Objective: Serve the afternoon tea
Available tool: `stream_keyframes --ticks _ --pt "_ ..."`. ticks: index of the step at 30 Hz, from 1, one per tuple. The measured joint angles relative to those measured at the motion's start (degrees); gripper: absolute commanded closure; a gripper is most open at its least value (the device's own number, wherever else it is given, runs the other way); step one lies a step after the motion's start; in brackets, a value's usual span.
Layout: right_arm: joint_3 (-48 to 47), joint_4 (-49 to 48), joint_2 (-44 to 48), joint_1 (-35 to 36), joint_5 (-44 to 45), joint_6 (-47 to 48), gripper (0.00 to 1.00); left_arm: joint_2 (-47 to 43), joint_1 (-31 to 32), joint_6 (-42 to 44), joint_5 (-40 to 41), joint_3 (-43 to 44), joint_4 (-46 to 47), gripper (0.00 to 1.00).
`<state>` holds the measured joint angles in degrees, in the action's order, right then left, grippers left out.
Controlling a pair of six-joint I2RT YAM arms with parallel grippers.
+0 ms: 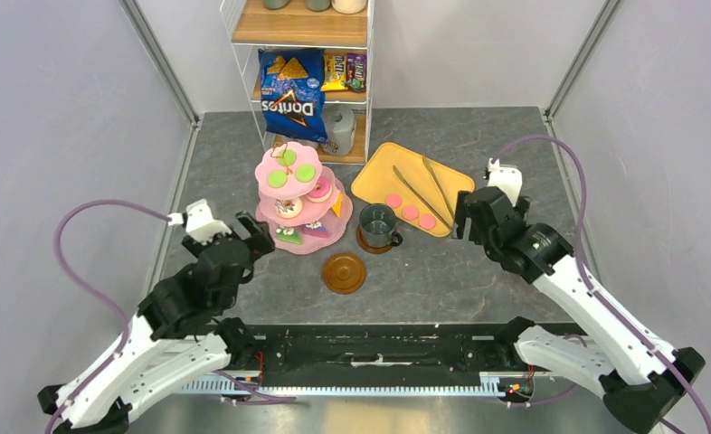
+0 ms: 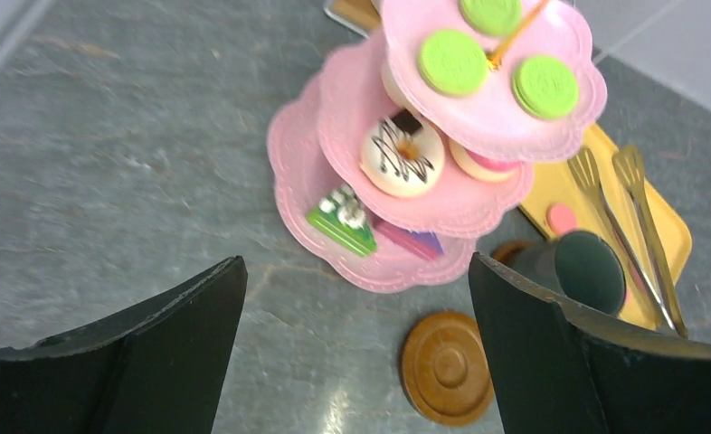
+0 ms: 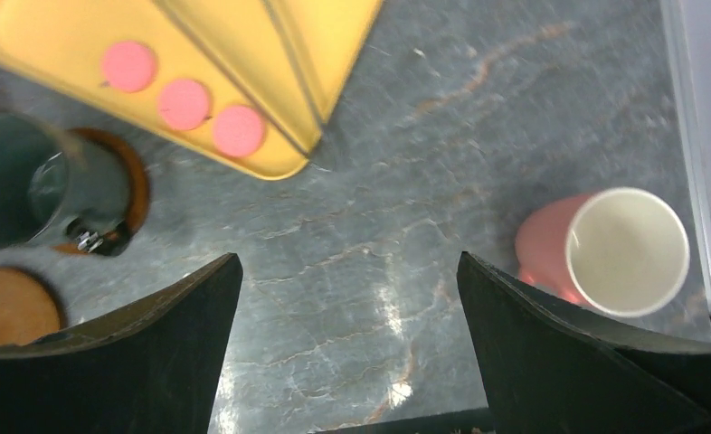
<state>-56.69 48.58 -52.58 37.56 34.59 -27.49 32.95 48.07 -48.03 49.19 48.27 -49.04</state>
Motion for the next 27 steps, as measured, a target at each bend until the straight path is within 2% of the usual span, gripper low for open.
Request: stream_keyframes --ticks 7,11,13,16,17,22,27 --pt "-0.9 6.2 -3.6 -16.9 -1.4 -6.5 0.09 -9.7 0.0 5.6 6.7 -5.7 -0.6 0.01" --pt "-0.9 7.7 -4.2 -22.6 -0.7 -8.6 0.15 -12.5 0.0 7.2 7.5 -7.8 -0.5 0.01" --pt "-0.9 7.7 -5.7 -25.6 -0.9 -9.1 0.22 -13.2 0.0 7.9 7.8 -7.8 -0.2 0.01" --pt "-0.9 7.2 -8.6 -30.5 -1.9 -9.6 0.44 -14.0 0.0 8.7 8.0 -7.8 -0.2 0.02" --pt "-0.9 6.8 -9.6 -32.0 -2.5 -9.7 0.48 -14.4 0.0 8.7 7.9 -7.8 -0.1 0.02" --pt "-0.9 3.5 -14.2 -40.6 -6.6 -10.5 0.48 -15.2 0.0 9.4 7.8 -7.8 0.2 0.02" --pt "0.4 0.8 -18.1 -44.9 -9.5 -10.7 0.50 -15.2 0.0 9.6 7.8 -7.8 0.3 0.02"
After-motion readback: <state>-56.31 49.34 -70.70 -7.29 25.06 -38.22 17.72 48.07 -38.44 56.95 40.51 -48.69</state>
